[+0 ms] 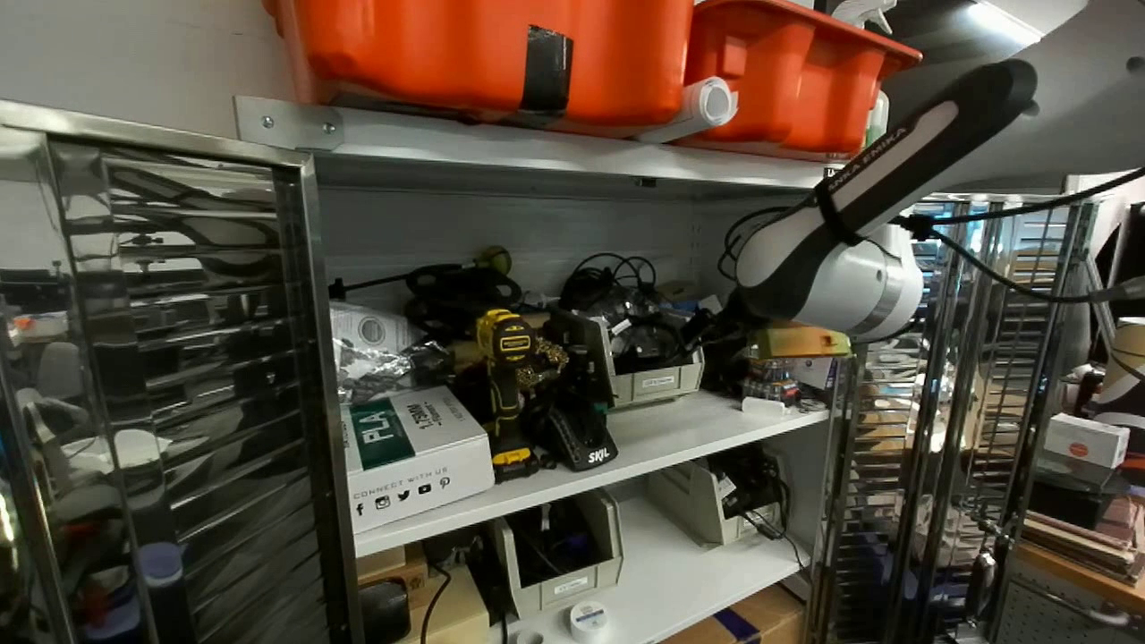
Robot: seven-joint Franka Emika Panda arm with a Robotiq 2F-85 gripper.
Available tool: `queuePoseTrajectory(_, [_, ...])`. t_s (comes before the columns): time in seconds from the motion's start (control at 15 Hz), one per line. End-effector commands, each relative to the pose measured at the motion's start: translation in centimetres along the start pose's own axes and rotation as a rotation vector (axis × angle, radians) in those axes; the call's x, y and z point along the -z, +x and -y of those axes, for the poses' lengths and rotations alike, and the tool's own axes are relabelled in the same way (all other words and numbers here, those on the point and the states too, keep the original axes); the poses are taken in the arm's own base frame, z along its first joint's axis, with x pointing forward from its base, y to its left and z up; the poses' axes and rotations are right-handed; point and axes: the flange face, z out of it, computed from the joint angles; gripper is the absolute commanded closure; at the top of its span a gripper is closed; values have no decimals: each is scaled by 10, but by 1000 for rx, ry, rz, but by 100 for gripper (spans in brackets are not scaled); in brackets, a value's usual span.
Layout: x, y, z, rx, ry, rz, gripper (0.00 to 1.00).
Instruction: Put the black cable inside the cream coloured box
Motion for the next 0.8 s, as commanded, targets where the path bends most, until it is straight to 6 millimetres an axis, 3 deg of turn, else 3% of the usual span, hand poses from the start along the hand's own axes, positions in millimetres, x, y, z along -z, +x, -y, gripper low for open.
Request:
queuePoseTrajectory(0.0, [46,-39,0,48,42,105,0])
queuePoseTrajectory(0.33, [92,-90,-17,42,204,364,0])
queuePoseTrajectory(0.53, [126,-98,-35,28,246,528,0])
queuePoseTrajectory(0.73, [170,-89,-48,31,253,659,0])
